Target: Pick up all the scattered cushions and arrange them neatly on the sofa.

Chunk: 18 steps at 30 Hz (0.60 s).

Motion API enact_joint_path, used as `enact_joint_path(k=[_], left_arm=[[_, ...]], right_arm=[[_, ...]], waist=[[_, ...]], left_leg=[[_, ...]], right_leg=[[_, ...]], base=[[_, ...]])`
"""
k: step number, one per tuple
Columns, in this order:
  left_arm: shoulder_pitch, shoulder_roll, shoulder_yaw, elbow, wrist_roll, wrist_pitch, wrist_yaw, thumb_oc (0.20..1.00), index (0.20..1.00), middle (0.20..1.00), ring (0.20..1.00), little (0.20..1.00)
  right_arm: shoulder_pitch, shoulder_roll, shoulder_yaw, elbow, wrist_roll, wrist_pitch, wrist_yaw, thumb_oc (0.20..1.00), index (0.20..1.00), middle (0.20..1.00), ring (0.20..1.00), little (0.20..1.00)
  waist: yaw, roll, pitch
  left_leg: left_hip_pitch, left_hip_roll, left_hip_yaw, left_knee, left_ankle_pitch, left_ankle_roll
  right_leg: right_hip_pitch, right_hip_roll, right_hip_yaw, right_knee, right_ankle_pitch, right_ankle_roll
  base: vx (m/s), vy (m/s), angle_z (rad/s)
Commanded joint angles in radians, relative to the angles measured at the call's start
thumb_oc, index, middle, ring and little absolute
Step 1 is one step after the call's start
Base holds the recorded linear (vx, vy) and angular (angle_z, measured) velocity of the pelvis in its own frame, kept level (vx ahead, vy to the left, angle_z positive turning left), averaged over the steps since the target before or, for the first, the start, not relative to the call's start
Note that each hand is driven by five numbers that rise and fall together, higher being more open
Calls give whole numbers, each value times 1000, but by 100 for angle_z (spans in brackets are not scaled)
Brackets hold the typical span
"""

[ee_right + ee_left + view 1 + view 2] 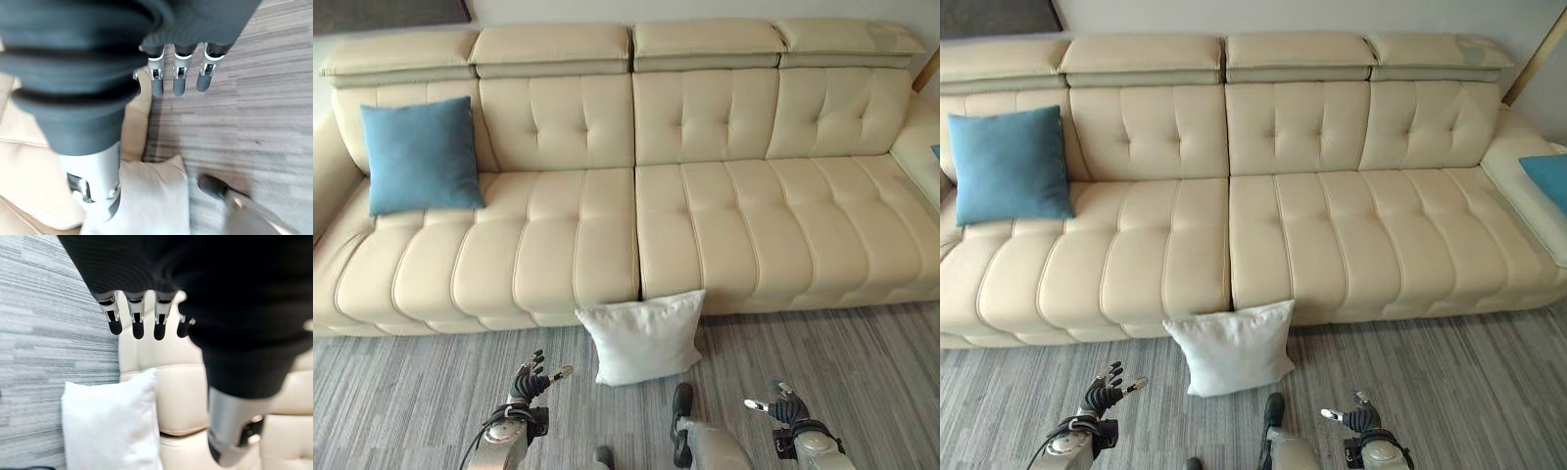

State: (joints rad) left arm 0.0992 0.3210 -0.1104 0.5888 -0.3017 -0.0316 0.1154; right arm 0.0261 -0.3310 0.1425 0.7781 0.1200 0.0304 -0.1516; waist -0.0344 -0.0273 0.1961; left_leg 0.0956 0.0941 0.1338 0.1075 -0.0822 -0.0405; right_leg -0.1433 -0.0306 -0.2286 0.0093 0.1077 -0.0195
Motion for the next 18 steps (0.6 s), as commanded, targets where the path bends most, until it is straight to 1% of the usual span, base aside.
enact_joint_path(k=[1,2,3,4,5,7,8,10,11,12,13,15,16,18], left_arm=[[-43,10,21,-43,-15,-34,4,1000,1000,1000,1000,1000],[-41,7,19,-48,-21,-34,5,1000,1000,1000,1000,1000],[-38,5,18,-54,-24,-34,4,1000,1000,1000,1000,1000],[-38,5,18,-54,-23,-33,4,1000,1000,1000,1000,1000],[-36,6,19,-53,-21,-31,4,1000,1000,1000,1000,1000],[-34,9,13,-49,-15,-24,3,1000,1000,1000,1000,1000],[-35,9,13,-46,-15,-25,2,1000,1000,1000,1000,1000],[-29,9,11,-21,-5,-23,-5,1000,1000,1000,1000,1000],[-29,9,11,-20,-5,-23,-5,1000,1000,1000,1000,1000],[-26,8,-1,14,14,-16,-16,1000,1000,1000,1000,1000],[-26,8,-1,15,14,-17,-16,1000,1000,1000,1000,1000],[-41,-4,-14,103,17,-14,-15,1000,1000,1000,1000,1000],[-41,-4,-14,103,17,-14,-15,1000,1000,1000,1000,1000],[-71,-22,-17,212,-2,-13,-5,1000,1000,1000,1000,1000]], right_arm=[[-34,-59,-10,-32,24,-21,-19,1000,1000,1000,1000,1000],[-34,-64,-13,-33,27,-21,-20,1000,1000,1000,1000,1000],[-32,-71,-17,-32,31,-21,-20,1000,1000,1000,1000,1000],[-32,-71,-17,-32,31,-21,-20,1000,1000,1000,1000,1000],[-29,-75,-19,-30,30,-22,-20,1000,1000,1000,1000,1000],[-28,-80,-20,-28,30,-19,-26,1000,1000,1000,1000,1000],[-29,-80,-19,-27,32,-20,-26,1000,1000,1000,1000,1000],[-22,-76,-15,-21,23,-20,-18,1000,1000,1000,1000,1000],[-22,-76,-15,-21,22,-20,-18,1000,1000,1000,1000,1000],[-20,-75,-6,-18,10,-18,-15,1000,1000,1000,1000,1000],[-20,-75,-6,-18,10,-18,-15,1000,1000,1000,1000,1000],[-45,-73,20,21,-4,-14,-19,1000,1000,1000,1000,1000],[-45,-73,20,21,-4,-14,-19,1000,1000,1000,1000,1000],[-79,-65,50,84,-16,-7,-29,1000,1000,1000,1000,1000]], waist=[[-1,-4,35],[2,-6,43],[5,-8,44],[6,-8,44],[9,-7,43],[15,7,47],[16,8,48],[13,21,40],[13,21,40],[9,27,32],[9,27,32],[11,24,34],[11,24,34],[16,20,43]], left_leg=[[-116,-46,-72,218,3,-37],[-147,-50,-79,233,5,-35],[-179,-47,-70,191,-12,-28],[-178,-48,-70,190,-12,-28],[-186,-44,-65,151,-12,-26],[-203,-29,-63,61,31,-29],[-204,-28,-62,43,46,-32],[-177,-21,-63,-22,52,-27],[-175,-21,-62,-25,54,-27],[-151,-28,-64,-55,55,-22],[-150,-28,-64,-56,55,-22],[-135,-34,-52,-68,48,-14],[-135,-34,-52,-68,48,-14],[-141,-36,-51,-68,40,-8]], right_leg=[[108,-51,39,40,-186,64],[118,-53,40,37,-193,61],[132,-60,41,28,-203,65],[133,-60,42,28,-203,65],[142,-62,42,22,-209,70],[151,-53,38,27,-222,70],[154,-51,41,30,-230,69],[158,-39,51,37,-240,66],[158,-39,51,38,-240,66],[157,-40,55,40,-235,67],[158,-39,56,39,-235,67],[151,-43,65,33,-228,74],[151,-43,66,33,-228,74],[135,-48,68,33,-225,78]], base=[[75,-91,-30],[117,-45,-34],[98,-13,-22],[117,19,0],[85,37,6],[110,56,0],[114,66,1],[110,69,-3],[117,83,-12],[72,54,-10],[113,98,-5],[64,64,-5],[37,47,-11],[28,56,-9]])
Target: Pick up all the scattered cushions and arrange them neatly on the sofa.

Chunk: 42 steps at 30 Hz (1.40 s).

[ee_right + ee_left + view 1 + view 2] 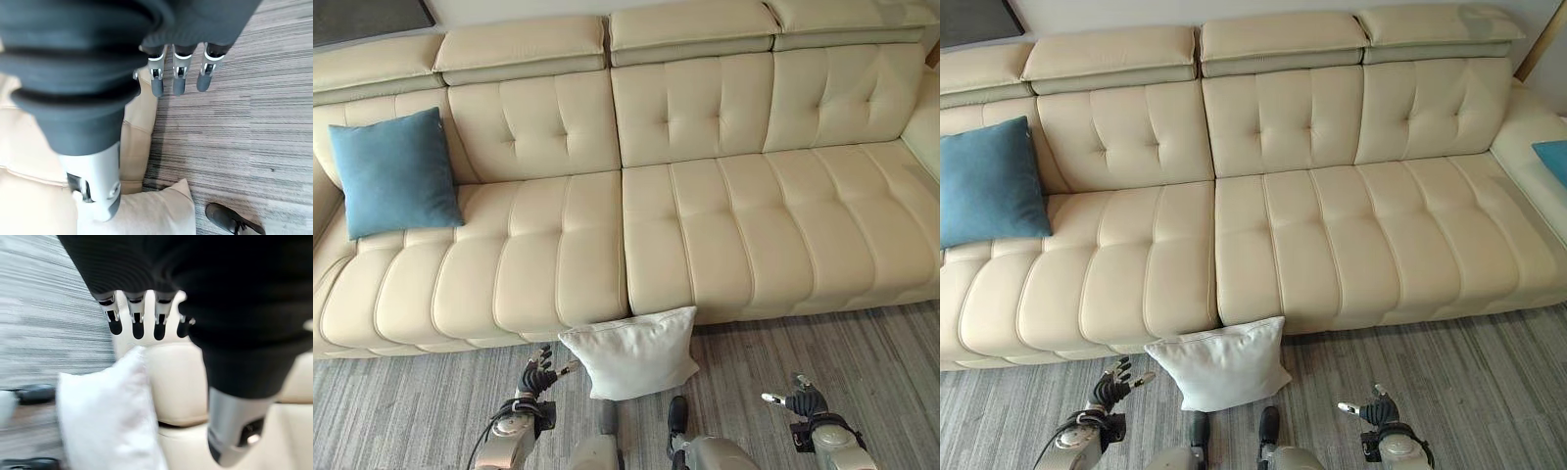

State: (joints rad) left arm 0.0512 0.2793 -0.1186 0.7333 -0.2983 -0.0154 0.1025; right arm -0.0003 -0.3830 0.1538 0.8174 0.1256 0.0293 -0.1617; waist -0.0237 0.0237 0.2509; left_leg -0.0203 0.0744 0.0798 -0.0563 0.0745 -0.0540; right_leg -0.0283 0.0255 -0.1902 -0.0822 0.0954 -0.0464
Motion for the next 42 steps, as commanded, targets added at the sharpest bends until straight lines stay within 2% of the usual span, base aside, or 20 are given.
enact_joint_path(k=[1,4,9,10,11,15,20,22,26,28,33,34,35,37,38,39,42], left_arm=[[-70,13,-10,179,-10,-34,17,1000,1000,1000,1000,1000],[-171,27,-23,308,-31,-45,55,1000,1000,1000,1000,1000],[-367,108,-18,432,-107,-75,132,1000,1000,1000,1000,1000],[-393,123,-10,443,-124,-75,137,1000,1000,1000,1000,1000],[-439,149,-2,456,-147,-88,151,1000,1000,1000,1000,1000],[-594,250,-11,463,-166,-114,201,1000,1000,1000,1000,1000],[-695,298,-31,369,-185,-148,249,1000,1000,1000,1000,1000],[-746,285,-54,288,-187,-170,274,1000,1000,1000,1000,1000],[-810,240,-89,250,-188,-186,288,1000,1000,1000,1000,1000],[-907,176,-161,220,-196,-201,293,1000,1000,1000,1000,1000],[-1021,71,-286,108,-205,-224,268,1000,1000,1000,1000,1000],[-1029,47,-304,84,-203,-227,260,1000,1000,1000,1000,1000],[-1030,23,-325,60,-207,-232,249,1000,1000,1000,1000,1000],[-1020,-28,-340,22,-240,-236,222,1000,1000,1000,1000,1000],[-1016,-57,-341,7,-263,-240,209,871,871,871,871,871],[-1010,-86,-341,-9,-283,-244,196,200,200,200,200,200],[-986,-139,-341,-66,-333,-250,157,200,200,200,200,200]], right_arm=[[-94,-5,55,100,0,-11,-23,1000,1000,1000,1000,1000],[-185,11,66,182,74,-23,-45,1000,1000,1000,1000,1000],[-387,-4,96,284,157,-50,-115,1000,1000,1000,1000,1000],[-418,-9,91,290,177,-53,-131,1000,1000,1000,1000,1000],[-465,-20,84,295,206,-69,-149,1000,1000,1000,1000,1000],[-628,-75,70,285,268,-113,-227,1000,1000,1000,1000,1000],[-752,-109,71,180,301,-163,-286,1000,1000,1000,1000,1000],[-819,-115,94,83,289,-186,-317,1000,1000,1000,1000,1000],[-870,-90,106,-12,309,-232,-327,1000,1000,1000,1000,1000],[-940,-35,143,-52,363,-281,-319,1000,1000,1000,1000,1000],[-1027,46,210,-53,396,-299,-298,1000,1000,1000,1000,1000],[-1033,59,216,-54,399,-305,-286,837,837,837,837,837],[-1031,76,218,-55,405,-309,-280,200,200,200,200,200],[-1022,106,210,-60,423,-321,-261,200,200,200,200,200],[-1015,126,201,-63,440,-331,-248,200,200,200,200,200],[-1000,145,187,-69,463,-342,-232,200,200,200,200,200],[-958,193,161,-107,532,-378,-184,200,200,200,200,200]], waist=[[8,-35,2],[9,-44,52],[11,-57,96],[12,-58,103],[10,-62,113],[1,-66,154],[-1,-64,194],[-1,-63,217],[-4,-68,224],[-4,-67,222],[-1,-59,206],[-2,-58,201],[-2,-56,195],[-3,-55,184],[-4,-54,179],[-5,-54,172],[-9,-51,151]], left_leg=[[-43,-16,5,103,-124,8],[-144,-14,-1,141,-129,8],[-410,-20,-14,257,-128,0],[-437,-17,-20,273,-153,-6],[-492,-17,-24,293,-155,-8],[-718,-15,-32,388,-168,-9],[-922,-17,-57,494,-194,-5],[-1030,-20,-64,552,-207,-2],[-1109,-26,-69,595,-212,2],[-1171,-36,-81,628,-215,8],[-1238,-50,-95,651,-216,15],[-1244,-53,-97,651,-215,16],[-1249,-56,-96,650,-214,16],[-1247,-58,-98,638,-212,18],[-1245,-58,-97,631,-211,19],[-1239,-59,-95,621,-209,20],[-1216,-58,-93,583,-202,21]], right_leg=[[-7,-107,32,134,-212,108],[-132,-111,47,194,-206,109],[-404,-129,44,316,-193,105],[-430,-131,46,331,-215,111],[-484,-133,46,349,-215,113],[-696,-152,45,424,-212,121],[-891,-168,53,527,-226,128],[-997,-174,54,592,-236,133],[-1076,-171,50,639,-247,133],[-1139,-172,43,685,-257,134],[-1204,-173,35,718,-266,133],[-1211,-172,35,718,-266,132],[-1216,-171,35,718,-266,131],[-1218,-167,36,709,-265,128],[-1217,-165,37,704,-264,127],[-1213,-162,39,694,-260,128],[-1193,-159,41,657,-249,130]], base=[[-28,52,-2],[-159,36,-1],[-107,15,2],[9,13,8],[8,13,7],[-95,53,8],[-25,42,7],[15,36,8],[33,13,11],[35,-7,8],[9,-18,9],[0,0,0],[0,0,0],[0,0,0],[0,0,0],[0,0,0],[-4,1,-1]])
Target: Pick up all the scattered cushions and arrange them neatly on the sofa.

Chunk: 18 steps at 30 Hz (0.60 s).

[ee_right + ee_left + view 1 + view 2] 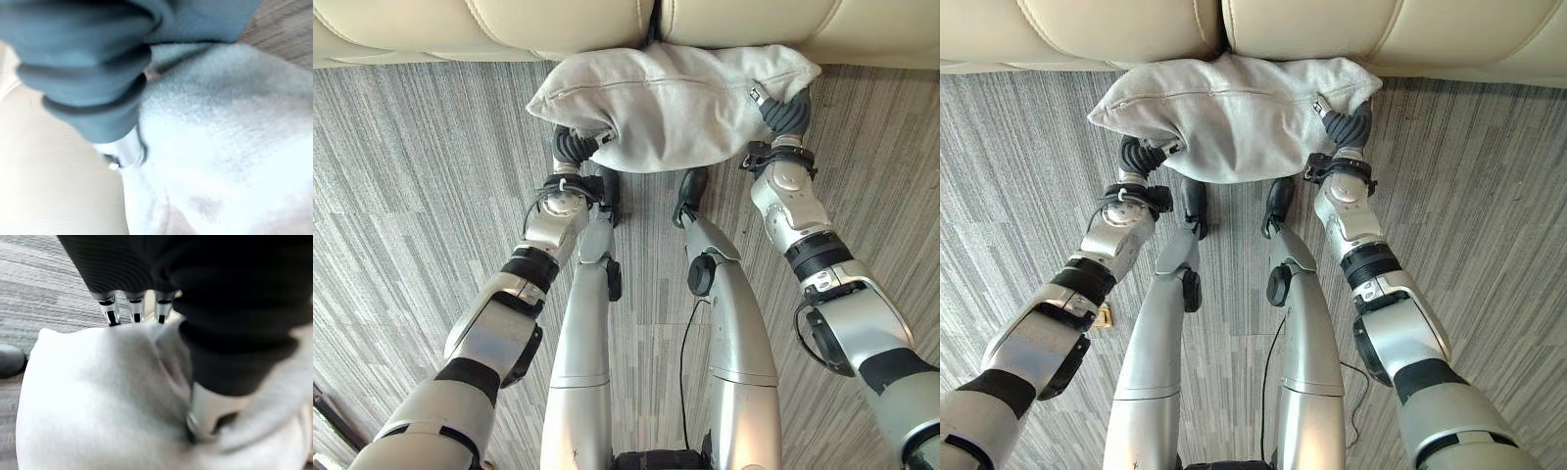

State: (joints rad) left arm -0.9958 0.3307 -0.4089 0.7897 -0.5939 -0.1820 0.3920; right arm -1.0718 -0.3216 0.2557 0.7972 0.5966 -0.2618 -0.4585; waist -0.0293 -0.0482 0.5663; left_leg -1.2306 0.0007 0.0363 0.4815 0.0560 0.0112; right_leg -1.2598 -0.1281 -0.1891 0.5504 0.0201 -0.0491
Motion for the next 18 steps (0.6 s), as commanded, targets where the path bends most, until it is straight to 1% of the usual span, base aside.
enact_joint_path(k=[1,4,7,9,10,11,12,13,14,16,17,18], left_arm=[[81,-202,-47,-154,-60,-85,-147,200,200,200,200,200],[137,-220,-21,-246,-118,-97,-182,200,200,200,200,200],[223,-216,12,-333,-143,-101,-204,200,200,200,200,200],[294,-204,22,-398,-147,-104,-219,200,200,200,200,200],[299,-204,22,-400,-146,-103,-218,200,200,200,200,200],[369,-195,34,-463,-146,-106,-227,200,200,200,200,200],[414,-190,38,-503,-141,-106,-229,200,200,200,200,200],[481,-176,41,-550,-115,-103,-226,200,200,200,200,200],[483,-176,41,-551,-115,-103,-226,200,200,200,200,200],[563,-157,50,-605,-93,-95,-233,200,200,200,200,200],[565,-158,49,-606,-92,-95,-232,200,200,200,200,200],[643,-139,62,-655,-78,-90,-243,200,200,200,200,200]], right_arm=[[135,143,55,-109,83,-94,128,200,200,200,200,200],[205,169,47,-185,146,-111,185,200,200,200,200,200],[301,179,48,-271,186,-116,242,200,200,200,200,200],[384,172,55,-338,183,-113,267,200,200,200,200,200],[389,172,55,-341,182,-112,266,200,200,200,200,200],[469,160,58,-410,173,-110,286,200,200,200,200,200],[520,156,59,-449,162,-106,293,200,200,200,200,200],[588,129,61,-495,121,-96,297,200,200,200,200,200],[590,129,62,-496,120,-95,296,200,200,200,200,200],[667,94,43,-542,60,-76,297,200,200,200,200,200],[669,94,43,-543,59,-76,296,200,200,200,200,200],[750,62,11,-584,5,-68,295,200,200,200,200,200]], waist=[[-5,22,-170],[-7,26,-177],[-6,28,-177],[-5,28,-182],[-5,28,-181],[-6,26,-187],[-5,25,-189],[-1,26,-198],[-1,26,-195],[3,28,-211],[4,28,-208],[4,28,-231]], left_leg=[[13,16,-49,24,-176,-47],[88,22,-45,-29,-162,-55],[188,24,-41,-89,-146,-63],[268,20,-39,-124,-136,-68],[275,20,-38,-127,-135,-68],[349,9,-33,-168,-97,-71],[412,7,-34,-200,-92,-74],[499,6,-33,-232,-86,-80],[504,6,-33,-234,-85,-80],[610,8,-35,-278,-76,-86],[616,8,-35,-280,-76,-86],[720,13,-31,-326,-66,-91]], right_leg=[[54,-2,42,7,-168,133],[116,3,44,-39,-153,137],[206,3,40,-91,-137,142],[281,4,40,-131,-127,143],[288,5,39,-134,-126,143],[365,4,30,-189,-86,138],[424,6,27,-220,-83,140],[512,6,22,-256,-75,141],[518,6,22,-259,-74,141],[628,8,15,-306,-72,143],[634,8,14,-308,-71,143],[744,11,5,-355,-67,147]], base=[[-18,9,-6],[-40,5,-8],[-40,-19,-15],[-18,-16,-4],[-97,-27,2],[-89,-27,0],[-69,-35,-3],[18,-19,-9],[41,-33,-10],[55,-26,-9],[127,-23,-3],[207,-29,1]])
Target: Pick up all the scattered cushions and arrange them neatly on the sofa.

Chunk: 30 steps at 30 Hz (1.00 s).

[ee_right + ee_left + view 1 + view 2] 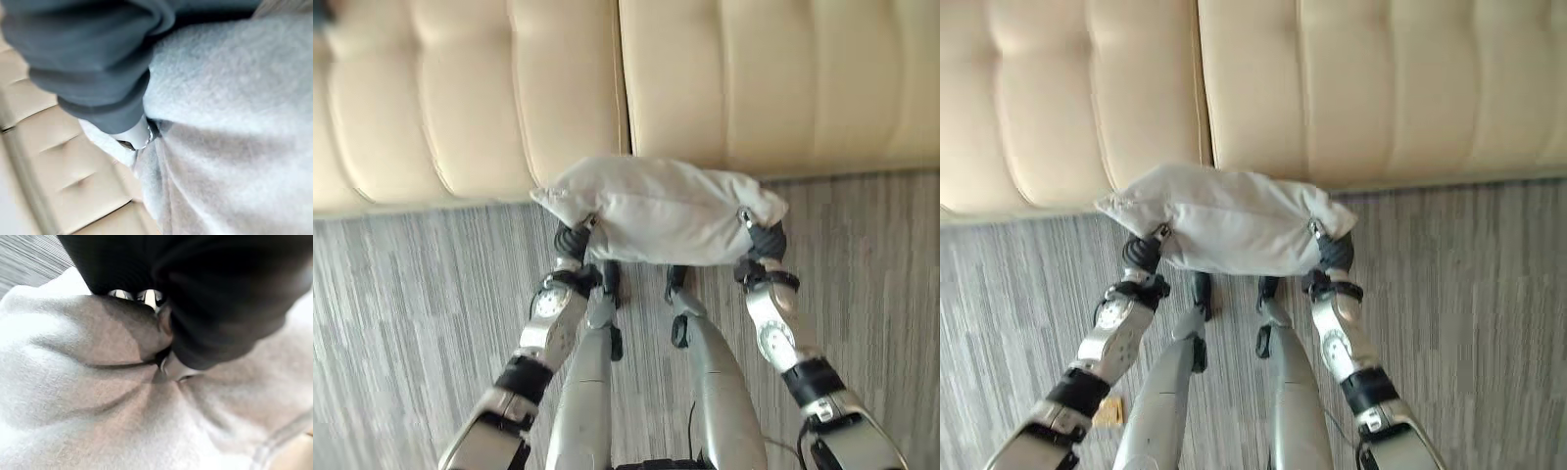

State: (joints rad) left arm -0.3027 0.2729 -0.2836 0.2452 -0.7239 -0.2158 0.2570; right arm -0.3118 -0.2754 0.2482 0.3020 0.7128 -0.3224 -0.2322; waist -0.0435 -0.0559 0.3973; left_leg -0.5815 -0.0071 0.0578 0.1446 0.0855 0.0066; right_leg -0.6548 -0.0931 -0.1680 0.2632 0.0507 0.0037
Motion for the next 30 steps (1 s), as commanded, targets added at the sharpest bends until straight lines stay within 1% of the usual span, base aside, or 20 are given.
enact_joint_path(k=[1,2,3,4,7,9,10,15,17,18,20,21,23,24,25,26,27,28,29,30], left_arm=[[27,-55,-51,-147,78,-47,-120,200,200,200,200,200],[28,-55,-51,-148,79,-47,-120,200,200,200,200,200],[100,-22,-31,-178,104,-42,-134,200,200,200,200,200],[101,-22,-32,-179,104,-41,-134,200,200,200,200,200],[189,23,-1,-239,133,-33,-141,200,200,200,200,200],[231,38,18,-272,158,-26,-137,200,200,200,200,200],[272,47,37,-295,175,-18,-136,200,200,200,200,200],[320,58,77,-322,230,-5,-110,200,200,200,200,200],[334,55,89,-319,247,-3,-101,200,200,200,200,200],[343,49,94,-317,252,-4,-97,200,200,200,200,200],[344,41,105,-315,252,-10,-81,200,200,200,200,200],[341,31,114,-307,246,-16,-60,200,200,200,200,200],[339,28,117,-305,247,-15,-52,200,200,200,200,200],[339,25,117,-302,243,-13,-46,200,200,200,200,200],[343,22,117,-302,243,-8,-42,200,200,200,200,200],[348,24,117,-304,247,-3,-39,200,200,200,200,200],[347,26,116,-303,252,3,-35,200,200,200,200,200],[344,25,111,-301,258,9,-30,200,200,200,200,200],[328,26,103,-293,266,12,-24,200,200,200,200,200],[327,27,103,-292,266,12,-24,200,200,200,200,200]], right_arm=[[67,-10,-14,-125,-150,7,73,200,200,200,200,200],[68,-10,-14,-126,-150,8,73,200,200,200,200,200],[146,-32,-48,-154,-181,24,82,200,200,200,200,200],[146,-31,-48,-155,-181,24,82,200,200,200,200,200],[233,-65,-72,-203,-241,58,92,200,200,200,200,200],[263,-82,-92,-248,-284,75,97,200,200,200,200,200],[294,-91,-107,-278,-301,90,105,200,200,200,200,200],[315,-101,-105,-325,-328,121,101,200,200,200,200,200],[306,-97,-94,-340,-330,125,97,200,200,200,200,200],[297,-98,-88,-347,-330,121,94,200,200,200,200,200],[274,-101,-77,-356,-332,118,81,200,200,200,200,200],[257,-99,-65,-361,-329,118,69,200,200,200,200,200],[249,-97,-60,-362,-327,125,64,200,200,200,200,200],[242,-94,-55,-367,-327,131,61,200,200,200,200,200],[241,-91,-52,-371,-327,134,58,200,200,200,200,200],[241,-90,-49,-374,-328,142,54,200,200,200,200,200],[240,-89,-43,-377,-329,144,51,200,200,200,200,200],[232,-87,-40,-375,-333,144,41,200,200,200,200,200],[216,-82,-40,-372,-341,148,24,200,200,200,200,200],[215,-81,-40,-371,-341,147,24,200,200,200,200,200]], waist=[[17,37,-88],[16,37,-89],[12,40,-121],[12,40,-122],[6,45,-173],[4,44,-202],[4,45,-229],[12,37,-254],[18,26,-243],[24,21,-233],[33,11,-207],[44,4,-192],[46,2,-193],[51,-1,-198],[56,-1,-209],[64,-2,-220],[69,5,-227],[79,8,-231],[96,7,-235],[97,5,-235]], left_leg=[[166,27,-50,-32,-91,-87],[166,26,-51,-35,-87,-86],[255,37,-50,-70,-86,-89],[254,37,-50,-73,-82,-88],[372,43,-41,-123,-81,-90],[427,50,-34,-138,-87,-91],[473,55,-26,-148,-95,-92],[547,69,-20,-139,-122,-97],[537,73,-18,-74,-147,-103],[525,72,-20,-11,-141,-111],[473,66,-26,161,-116,-123],[409,55,-35,256,-74,-131],[374,50,-33,263,-79,-124],[343,48,-18,241,-94,-113],[325,56,-1,185,-114,-100],[333,61,10,122,-111,-93],[327,69,13,58,-89,-91],[303,71,18,-7,-32,-99],[255,72,34,-75,5,-108],[256,71,35,-77,6,-108]], right_leg=[[241,-23,-21,-108,-97,99],[242,-23,-22,-112,-93,100],[333,-23,-22,-140,-98,103],[332,-23,-23,-143,-95,103],[440,-11,-19,-170,-106,107],[492,-4,-16,-179,-120,106],[536,3,-15,-192,-131,105],[623,18,-9,-222,-152,92],[655,24,-4,-229,-172,78],[670,23,-2,-229,-179,68],[693,17,-3,-225,-189,51],[705,10,-5,-223,-200,43],[705,8,-5,-224,-205,43],[712,4,-7,-229,-212,46],[722,3,-8,-236,-217,50],[731,3,-8,-243,-221,55],[738,9,-9,-248,-226,60],[758,15,-9,-258,-235,62],[788,22,-7,-272,-247,66],[788,20,-6,-273,-248,67]], base=[[203,-27,3],[248,-22,-2],[131,-13,-4],[203,-27,-6],[145,-9,6],[131,-53,1],[163,-89,-1],[108,-107,-5],[28,-123,-5],[28,-134,-7],[13,-126,-7],[10,-85,-4],[54,-29,-1],[155,13,7],[220,50,12],[263,87,15],[275,100,10],[367,151,4],[277,111,6],[289,146,4]])
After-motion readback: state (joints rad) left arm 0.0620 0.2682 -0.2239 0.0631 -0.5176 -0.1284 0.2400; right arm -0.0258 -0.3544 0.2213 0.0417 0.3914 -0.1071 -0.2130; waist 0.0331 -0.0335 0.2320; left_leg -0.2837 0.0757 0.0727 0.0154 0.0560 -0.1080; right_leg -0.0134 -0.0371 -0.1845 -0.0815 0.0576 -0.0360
